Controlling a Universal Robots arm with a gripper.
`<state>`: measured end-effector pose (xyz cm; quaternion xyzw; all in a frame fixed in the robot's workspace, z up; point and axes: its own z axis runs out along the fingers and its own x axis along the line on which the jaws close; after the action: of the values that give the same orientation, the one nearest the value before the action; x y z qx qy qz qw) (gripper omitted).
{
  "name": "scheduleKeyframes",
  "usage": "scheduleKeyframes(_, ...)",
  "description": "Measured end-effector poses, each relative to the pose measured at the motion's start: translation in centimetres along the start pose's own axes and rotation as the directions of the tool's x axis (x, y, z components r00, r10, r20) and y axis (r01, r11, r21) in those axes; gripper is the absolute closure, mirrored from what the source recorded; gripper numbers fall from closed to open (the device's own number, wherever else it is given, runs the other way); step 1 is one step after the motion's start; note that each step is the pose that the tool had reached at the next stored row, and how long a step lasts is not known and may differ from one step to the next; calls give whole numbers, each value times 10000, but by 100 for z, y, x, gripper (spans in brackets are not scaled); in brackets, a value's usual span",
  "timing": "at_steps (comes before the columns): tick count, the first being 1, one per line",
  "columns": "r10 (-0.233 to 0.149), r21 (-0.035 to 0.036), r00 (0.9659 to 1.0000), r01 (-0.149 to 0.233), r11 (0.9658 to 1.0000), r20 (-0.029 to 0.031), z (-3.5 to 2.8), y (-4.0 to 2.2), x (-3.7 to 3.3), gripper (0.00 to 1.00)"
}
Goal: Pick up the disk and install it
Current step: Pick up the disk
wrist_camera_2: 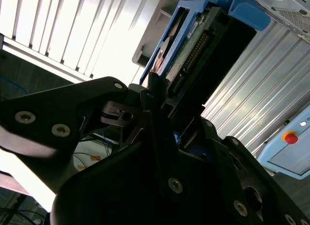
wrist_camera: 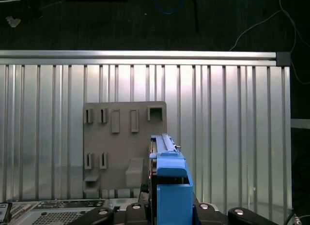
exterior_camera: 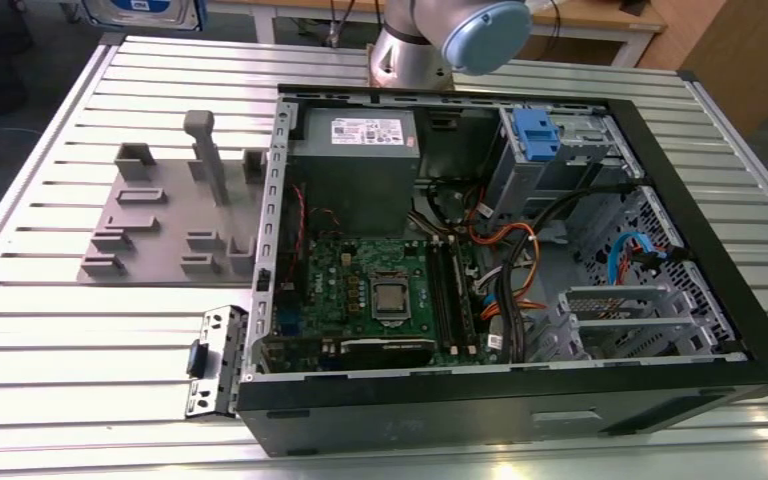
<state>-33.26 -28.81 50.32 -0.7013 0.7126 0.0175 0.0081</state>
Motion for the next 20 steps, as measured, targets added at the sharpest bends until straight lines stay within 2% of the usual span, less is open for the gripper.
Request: scheduleKeyframes(20,0,-6,10000,0,10000,0,-4,-245,8,64)
